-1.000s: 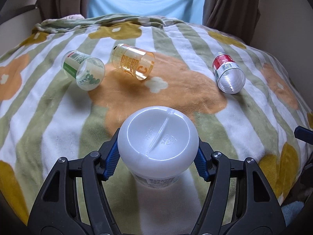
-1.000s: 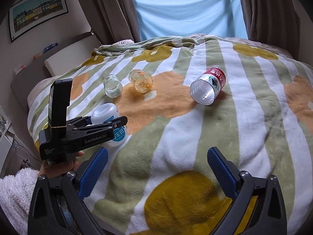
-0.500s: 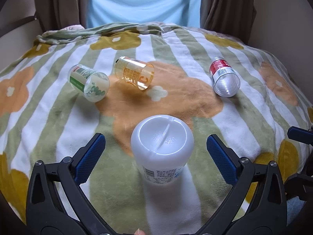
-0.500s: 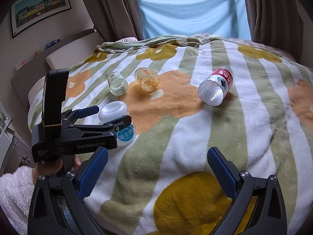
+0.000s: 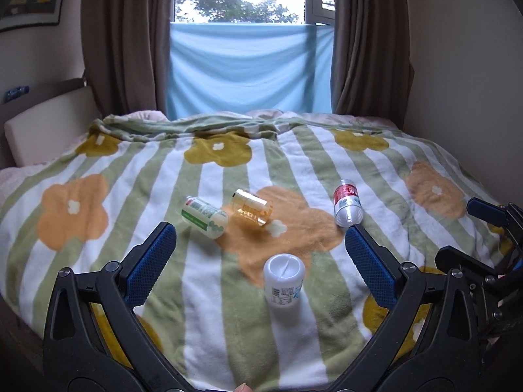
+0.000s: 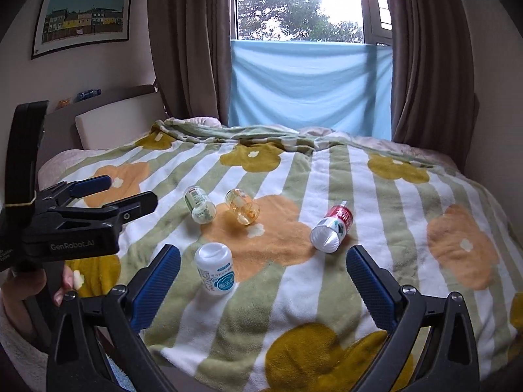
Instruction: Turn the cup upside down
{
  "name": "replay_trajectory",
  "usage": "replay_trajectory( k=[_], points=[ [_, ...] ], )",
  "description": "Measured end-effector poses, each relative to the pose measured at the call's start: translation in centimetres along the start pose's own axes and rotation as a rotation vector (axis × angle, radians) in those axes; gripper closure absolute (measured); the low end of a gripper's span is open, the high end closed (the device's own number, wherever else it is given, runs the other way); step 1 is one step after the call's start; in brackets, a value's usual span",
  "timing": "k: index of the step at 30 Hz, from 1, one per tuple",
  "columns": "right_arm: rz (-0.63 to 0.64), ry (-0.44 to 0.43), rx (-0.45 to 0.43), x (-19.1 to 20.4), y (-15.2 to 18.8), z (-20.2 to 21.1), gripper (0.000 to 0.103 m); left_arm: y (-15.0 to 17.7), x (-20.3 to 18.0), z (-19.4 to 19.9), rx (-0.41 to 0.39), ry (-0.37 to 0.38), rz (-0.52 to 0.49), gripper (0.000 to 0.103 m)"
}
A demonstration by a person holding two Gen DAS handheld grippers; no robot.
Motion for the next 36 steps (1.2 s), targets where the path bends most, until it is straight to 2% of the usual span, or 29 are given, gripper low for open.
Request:
replay_trajectory(
  k=[4,8,11,15,19,36],
  points=[
    [-0.006,0.106,-0.087,1.1,-2.1,3.1,0.002,-1.5,1.8,4.2,-0.065,-0.01,-0.019,0.0],
    [-0.083,0.179,-0.151,1.0,-3.0,5.4,0.002,-1.6,3.6,7.2,-0.129,-0.029,-0.014,0.0],
    [-0.113,0.216,-0.188,1.2,-2.9,6.2,0.002,-1.2,4.4,8.2,-0.16,-0.041,-0.024,0.0],
    [-0.097,0.267,-0.19,2.0,-2.4,6.3,0.002,-0.8,5.0,8.6,-0.174,-0.035,-0.027,0.0],
    [-0.094,0.274,-0.201,2.4,-2.3,6.4,0.002,-0.7,4.9,8.8,-0.179,-0.007,-0.017,0.0],
    [-0.082,0.295,-0.213,2.6,-3.3,7.1,0.002,-1.2,4.6,8.9,-0.216,0.001,0.001,0.0]
  ],
)
Point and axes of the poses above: each gripper's, at about its wrist camera, not at the fingertips, and z roughly against the way its jaws point, x to its left, y to its underside, the point moved 8 cm from there along -z, roughly the way its jaws point, and after that the axes turned 6 degrees about -y, right-handed, at the moved point
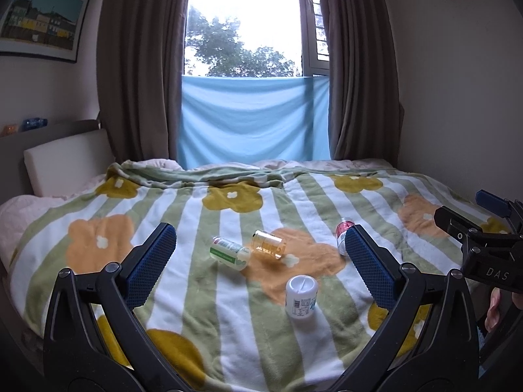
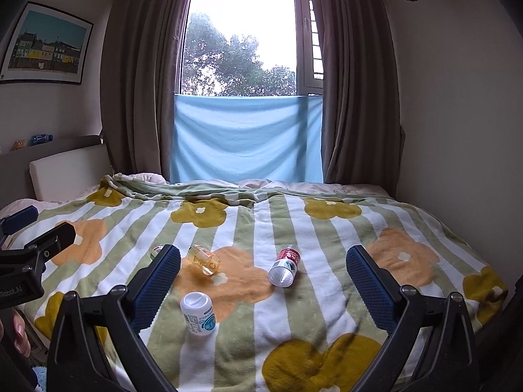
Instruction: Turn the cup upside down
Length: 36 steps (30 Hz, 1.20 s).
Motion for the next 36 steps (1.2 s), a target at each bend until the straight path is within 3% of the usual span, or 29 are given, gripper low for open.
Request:
replay_trajectory(
  k=[36],
  points=[
    [0.005,0.019,-0.007,-1.1,-0.1,-0.2,0.002,0.0,-0.9,-0.4,-0.005,-0.002,0.02,0.0]
  ],
)
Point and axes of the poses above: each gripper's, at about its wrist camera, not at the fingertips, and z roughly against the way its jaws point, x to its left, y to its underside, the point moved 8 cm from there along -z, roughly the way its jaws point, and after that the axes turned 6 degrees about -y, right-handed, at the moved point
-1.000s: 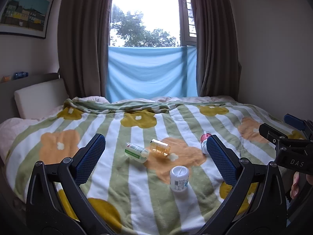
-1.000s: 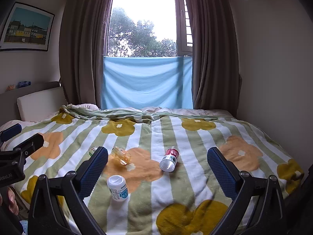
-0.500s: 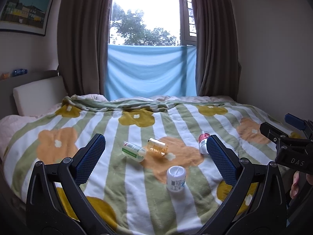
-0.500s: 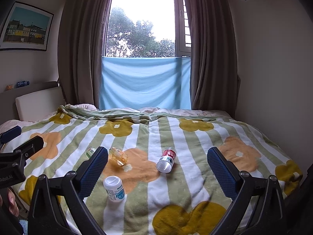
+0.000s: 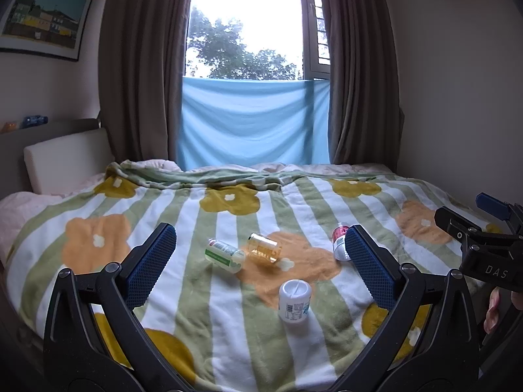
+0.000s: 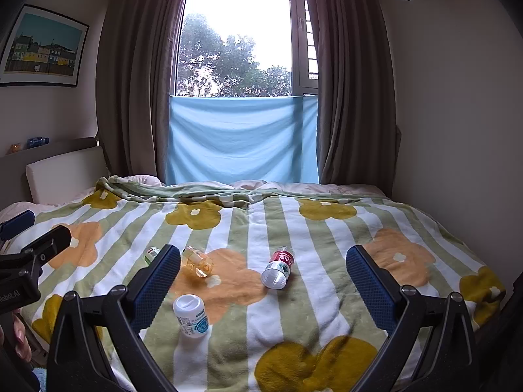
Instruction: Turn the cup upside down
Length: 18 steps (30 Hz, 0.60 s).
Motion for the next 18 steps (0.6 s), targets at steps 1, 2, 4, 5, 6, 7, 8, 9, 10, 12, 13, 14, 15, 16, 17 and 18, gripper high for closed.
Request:
replay_trajectory(
  k=[1,2,4,5,6,7,8,9,10,12,13,14,15,16,17,18],
  points=[
    [0.0,-0.001,0.001,0.1,0.0,0.1,0.002,0.0,0.1,0.0,-0.002,-0.002,0.003,0.0],
    [0.0,-0.002,0.001,0.1,0.0,0.1,0.002,-0.1,0.1,0.1,-0.002,-0.002,0.006,0.0],
    [-0.001,0.0,-0.001,0.1,0.0,0.1,0.002,-0.1,0.2,0.1,-0.003,0.003,0.009,0.0],
    [-0.002,-0.001,-0.001,0.1,0.0,0.0,0.002,-0.1,0.1,0.1,-0.002,0.006,0.01,0.0],
    [-0.003,-0.002,-0.002,0.3,0.0,0.1,0.002,-0.2,0.2,0.2,-0.001,0.003,0.012,0.0],
    [-0.003,-0.003,-0.003,0.4,0.0,0.1,0.002,-0.2,0.2,0.2,-0.001,-0.001,0.013,0.0],
    [-0.002,-0.001,-0.003,0.5,0.0,0.1,0.002,-0.2,0.2,0.2,0.001,-0.003,0.012,0.0],
    [-0.001,-0.001,-0.004,0.6,0.0,0.2,0.002,-0.2,0.2,0.2,0.002,-0.005,0.011,0.0],
    [-0.002,-0.003,-0.004,0.5,0.0,0.2,0.002,-0.2,0.2,0.2,0.002,-0.009,0.009,0.0],
    [-0.003,-0.002,-0.004,0.5,0.0,0.1,0.002,-0.3,0.1,0.2,0.001,-0.018,0.001,0.0],
    [-0.003,-0.003,-0.005,0.6,0.0,0.2,0.002,-0.3,0.1,0.3,-0.001,-0.029,-0.006,0.0],
    [-0.003,-0.005,-0.003,0.5,0.0,0.1,0.002,-0.3,0.0,0.4,-0.006,-0.043,-0.015,0.0],
    [-0.002,-0.006,-0.005,0.6,0.0,0.1,0.002,-0.4,-0.1,0.6,-0.012,-0.056,-0.025,0.0],
    [-0.001,-0.01,-0.006,0.9,-0.1,0.0,0.002,-0.4,-0.2,0.7,-0.018,-0.068,-0.037,0.0],
    [0.0,-0.014,-0.008,1.1,-0.2,0.0,0.002,-0.5,-0.4,0.8,-0.022,-0.077,-0.049,0.0],
    [0.001,-0.017,-0.008,1.2,-0.2,0.0,0.002,-0.6,-0.6,0.9,-0.029,-0.085,-0.055,0.0]
  ],
)
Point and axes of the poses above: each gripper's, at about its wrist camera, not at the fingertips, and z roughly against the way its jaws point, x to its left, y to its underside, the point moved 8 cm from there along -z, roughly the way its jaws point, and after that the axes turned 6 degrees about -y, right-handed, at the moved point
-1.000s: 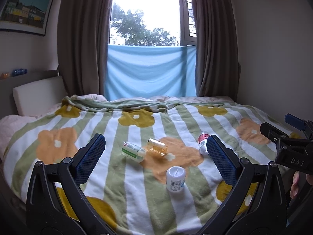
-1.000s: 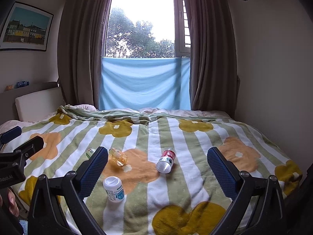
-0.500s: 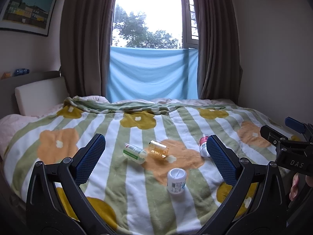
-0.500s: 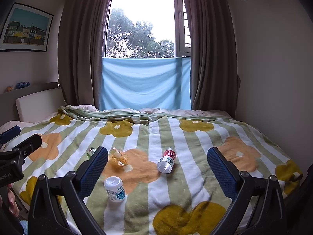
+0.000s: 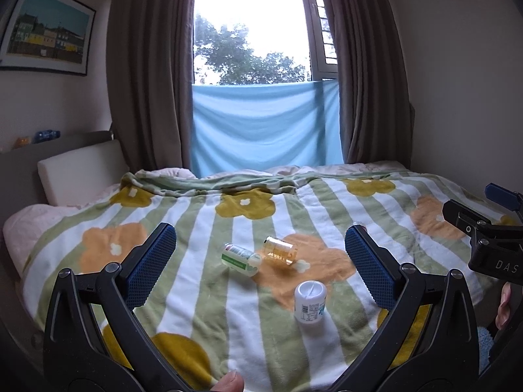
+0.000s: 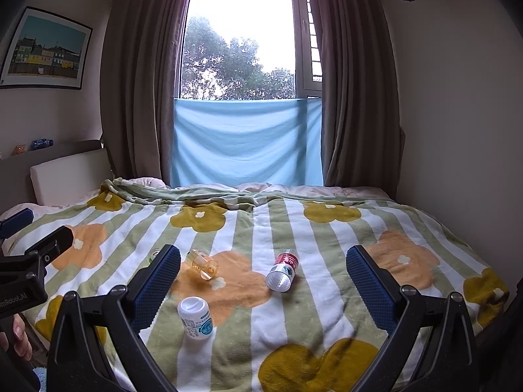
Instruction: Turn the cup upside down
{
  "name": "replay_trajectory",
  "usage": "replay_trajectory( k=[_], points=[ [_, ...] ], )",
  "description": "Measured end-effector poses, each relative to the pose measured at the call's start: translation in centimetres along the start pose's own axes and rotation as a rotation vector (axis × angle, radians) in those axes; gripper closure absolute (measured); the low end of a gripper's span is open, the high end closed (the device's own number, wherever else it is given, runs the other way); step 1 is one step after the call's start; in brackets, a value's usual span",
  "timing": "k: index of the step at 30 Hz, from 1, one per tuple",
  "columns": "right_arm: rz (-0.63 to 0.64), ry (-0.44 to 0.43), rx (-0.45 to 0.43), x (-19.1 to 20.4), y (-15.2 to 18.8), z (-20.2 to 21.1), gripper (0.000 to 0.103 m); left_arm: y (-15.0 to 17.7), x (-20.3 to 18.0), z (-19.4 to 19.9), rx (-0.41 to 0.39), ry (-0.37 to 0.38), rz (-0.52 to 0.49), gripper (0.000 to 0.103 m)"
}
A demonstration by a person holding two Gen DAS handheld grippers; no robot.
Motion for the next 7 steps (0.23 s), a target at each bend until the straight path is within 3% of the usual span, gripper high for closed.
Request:
replay_trajectory(
  k=[7],
  points=[
    [0.007,-0.008,0.0,0.55,-0.28,0.0,0.002,-0.6,-0.51,0.82,-0.026,0.056,0.054,0.0]
  ],
)
Point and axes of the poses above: each gripper's, at about its wrist camera, not at the fingertips, and z roughly against the way its jaws point, x to its left, y to its underside, the point moved 8 cm from there along -z, roughly the way its jaws point, and after that the axes turned 6 degrees about -y, right-handed, at the moved point
